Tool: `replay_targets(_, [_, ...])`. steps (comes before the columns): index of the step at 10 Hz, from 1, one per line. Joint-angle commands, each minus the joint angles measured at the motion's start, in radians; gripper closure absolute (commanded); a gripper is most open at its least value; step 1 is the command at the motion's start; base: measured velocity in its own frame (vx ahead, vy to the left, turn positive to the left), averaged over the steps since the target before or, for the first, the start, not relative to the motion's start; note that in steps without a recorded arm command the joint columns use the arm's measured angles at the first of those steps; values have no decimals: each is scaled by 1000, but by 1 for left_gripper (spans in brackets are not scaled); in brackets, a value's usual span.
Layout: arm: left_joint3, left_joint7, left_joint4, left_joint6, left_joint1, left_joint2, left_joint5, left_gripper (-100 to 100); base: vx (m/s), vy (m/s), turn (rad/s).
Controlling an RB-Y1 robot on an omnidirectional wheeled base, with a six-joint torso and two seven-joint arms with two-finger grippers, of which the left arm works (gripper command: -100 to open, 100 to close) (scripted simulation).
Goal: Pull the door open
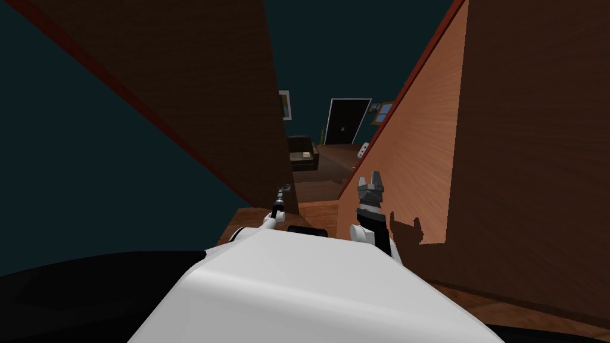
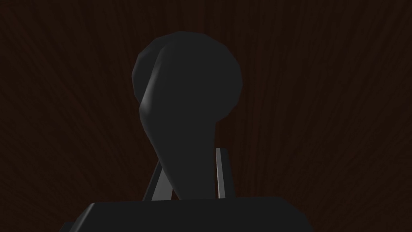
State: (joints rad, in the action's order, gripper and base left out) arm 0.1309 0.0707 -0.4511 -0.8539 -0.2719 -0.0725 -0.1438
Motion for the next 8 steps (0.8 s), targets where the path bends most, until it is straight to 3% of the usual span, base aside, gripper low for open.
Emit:
replay_targets(1, [0, -12, -5, 6, 12, -16, 1, 100, -179, 33, -5])
replay_targets(5, [-12, -39, -1, 11, 15, -33, 8, 100, -139, 20, -10])
replay_targets(8, [-36, -93, 2, 8, 19, -68, 22, 100, -165, 52, -169])
